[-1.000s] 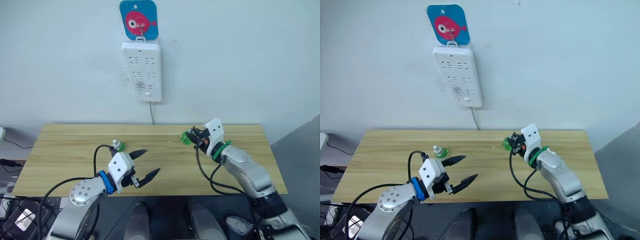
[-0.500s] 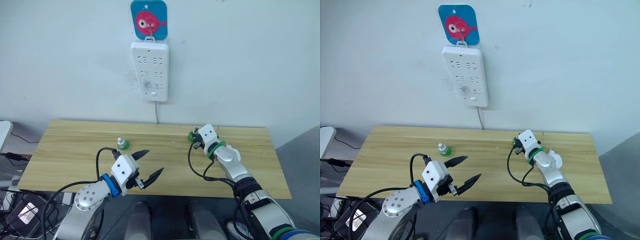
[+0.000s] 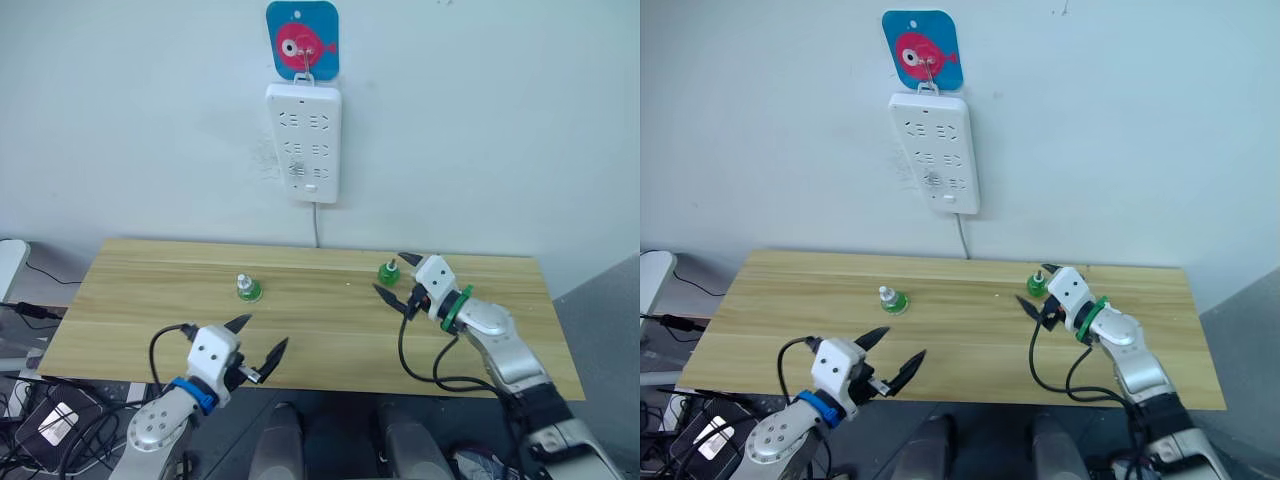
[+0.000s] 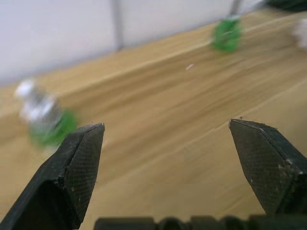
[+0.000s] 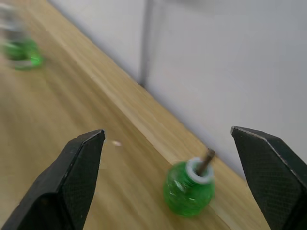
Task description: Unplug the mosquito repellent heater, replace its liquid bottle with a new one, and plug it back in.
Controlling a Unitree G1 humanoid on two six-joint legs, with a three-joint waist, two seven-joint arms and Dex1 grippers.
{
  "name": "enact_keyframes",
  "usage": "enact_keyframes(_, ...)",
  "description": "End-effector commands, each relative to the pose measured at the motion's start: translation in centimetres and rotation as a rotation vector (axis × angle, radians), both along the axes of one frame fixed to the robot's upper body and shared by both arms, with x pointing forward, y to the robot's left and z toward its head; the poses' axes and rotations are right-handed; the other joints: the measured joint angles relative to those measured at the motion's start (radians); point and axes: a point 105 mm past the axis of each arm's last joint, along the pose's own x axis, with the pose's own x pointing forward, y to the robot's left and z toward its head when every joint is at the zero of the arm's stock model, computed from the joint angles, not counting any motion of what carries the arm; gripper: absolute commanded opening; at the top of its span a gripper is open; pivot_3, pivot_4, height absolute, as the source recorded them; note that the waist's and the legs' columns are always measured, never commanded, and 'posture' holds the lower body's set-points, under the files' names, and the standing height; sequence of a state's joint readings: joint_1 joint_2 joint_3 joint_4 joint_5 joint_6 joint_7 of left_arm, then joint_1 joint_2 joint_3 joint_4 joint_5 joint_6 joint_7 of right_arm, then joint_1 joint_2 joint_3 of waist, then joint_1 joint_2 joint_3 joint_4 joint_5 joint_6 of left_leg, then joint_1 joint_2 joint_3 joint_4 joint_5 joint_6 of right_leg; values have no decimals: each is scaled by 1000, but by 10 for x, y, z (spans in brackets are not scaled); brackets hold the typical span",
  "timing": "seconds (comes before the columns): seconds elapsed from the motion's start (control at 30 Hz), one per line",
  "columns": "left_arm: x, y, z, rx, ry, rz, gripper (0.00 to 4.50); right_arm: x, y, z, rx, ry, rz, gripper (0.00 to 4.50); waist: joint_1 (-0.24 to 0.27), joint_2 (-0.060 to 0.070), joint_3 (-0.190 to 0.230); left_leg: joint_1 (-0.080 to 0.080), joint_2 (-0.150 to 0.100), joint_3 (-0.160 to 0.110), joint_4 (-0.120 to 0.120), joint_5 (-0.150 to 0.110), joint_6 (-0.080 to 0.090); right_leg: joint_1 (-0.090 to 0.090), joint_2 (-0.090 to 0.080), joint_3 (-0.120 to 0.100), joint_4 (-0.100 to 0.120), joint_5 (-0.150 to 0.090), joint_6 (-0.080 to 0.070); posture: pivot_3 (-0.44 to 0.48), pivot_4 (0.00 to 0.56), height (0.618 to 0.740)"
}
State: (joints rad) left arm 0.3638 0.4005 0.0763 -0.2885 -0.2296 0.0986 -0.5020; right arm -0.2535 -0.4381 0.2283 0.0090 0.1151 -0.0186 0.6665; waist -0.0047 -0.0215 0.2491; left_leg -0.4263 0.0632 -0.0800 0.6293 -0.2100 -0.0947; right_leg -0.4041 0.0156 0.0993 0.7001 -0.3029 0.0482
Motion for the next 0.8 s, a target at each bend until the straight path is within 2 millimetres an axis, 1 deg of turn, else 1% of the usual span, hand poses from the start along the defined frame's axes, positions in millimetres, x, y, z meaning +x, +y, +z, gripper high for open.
enact_keyframes(0.03, 0, 24, -1, 24, -20, 110, 4500, -33, 28, 30, 21, 1, 204, 4478, -1, 0, 0, 1, 0, 0, 0, 0, 0, 0, 0, 0, 0, 0, 0, 92, 231, 735)
enact_keyframes(0.1, 4, 36, -3, 34, -22, 167, 4500, -44, 38, 37, 15, 26, 254, 4478, 0, 0, 0, 1, 0, 0, 0, 0, 0, 1, 0, 0, 0, 0, 0, 78, 256, 735)
enact_keyframes(0.13, 6, 39, -3, 27, -23, 179, 4500, -48, 41, 39, 11, 36, 265, 4478, 0, -1, 2, 1, 0, 0, 0, 0, 0, 1, 0, 0, 0, 0, 0, 71, 275, 735)
enact_keyframes(0.2, 12, 47, -6, 29, -19, 205, 4500, -51, 48, 42, 4, 58, 264, 4478, 0, -1, 4, 1, 0, 0, 0, 0, 0, 1, 0, 0, -1, 0, 0, 61, 296, 735)
enact_keyframes(0.23, 17, 49, -7, 32, -19, 209, 4500, -52, 51, 42, -3, 65, 262, 4478, 0, -1, 10, 1, 0, 0, 0, 0, 0, 1, 0, 0, -1, 0, 0, 50, 321, 735)
enact_keyframes(0.27, 21, 53, -6, 34, -24, 217, 4500, -54, 53, 44, -7, 73, 258, 4478, 0, 0, 19, 1, 0, 0, 0, 0, 0, 2, 0, 0, -1, 0, 0, 40, 354, 735)
enact_keyframes(0.37, 36, 60, -5, 41, -45, 227, 4500, -57, 54, 49, -11, 93, 213, 4478, -1, 0, 45, 1, 0, 0, 1, 0, 0, 2, 0, 1, -1, 0, 0, 23, 389, 735)
enact_keyframes(0.4, 40, 61, -3, 39, -49, 229, 4500, -58, 54, 51, -9, 101, 195, 4478, -1, 0, 53, 1, 0, 0, 1, 0, 0, 1, 0, 1, -1, 0, 0, 8, 416, 735)
enact_keyframes(0.47, 51, 65, -2, 27, -52, 230, 4500, -62, 53, 55, -2, 118, 169, 4478, -1, 1, 80, 1, 0, 0, 1, 0, -1, 1, 0, 1, -1, 0, 0, -15, 451, 735)
enact_keyframes(0.5, 56, 67, -2, 17, -48, 234, 4500, -64, 53, 56, 0, 126, 161, 4478, -2, 2, 89, 0, 0, 0, 0, 1, -2, 0, 1, 1, -1, 0, 0, -15, 451, 735)
enact_keyframes(0.63, 84, 62, 0, 38, -82, 182, 4500, -75, 52, 51, 1, 182, 143, 4478, -4, 3, 123, 0, 0, 0, 0, 2, -3, -1, 0, 1, 0, 0, 1, -53, 497, 735)
enact_keyframes(0.67, 93, 61, 3, 26, -94, 188, 4500, -79, 51, 50, -3, 193, 143, 4478, -4, 3, 132, 0, 0, 0, 0, 2, -3, -1, 0, 1, 0, 0, 1, -63, 503, 735)
enact_keyframes(0.73, 103, 58, 5, 14, -109, 187, 4500, -83, 51, 49, -5, 208, 140, 4478, -8, 2, 144, -1, 0, 0, 1, 2, -3, -1, 0, 1, 0, 0, 1, -67, 506, 735)
enact_keyframes(0.8, 112, 46, 4, -3, -112, 150, 4500, -86, 50, 49, -3, 223, 130, 4478, -20, 1, 152, -3, 0, 0, 1, 2, -3, -2, 0, 1, 0, 0, 1, -89, 517, 735)
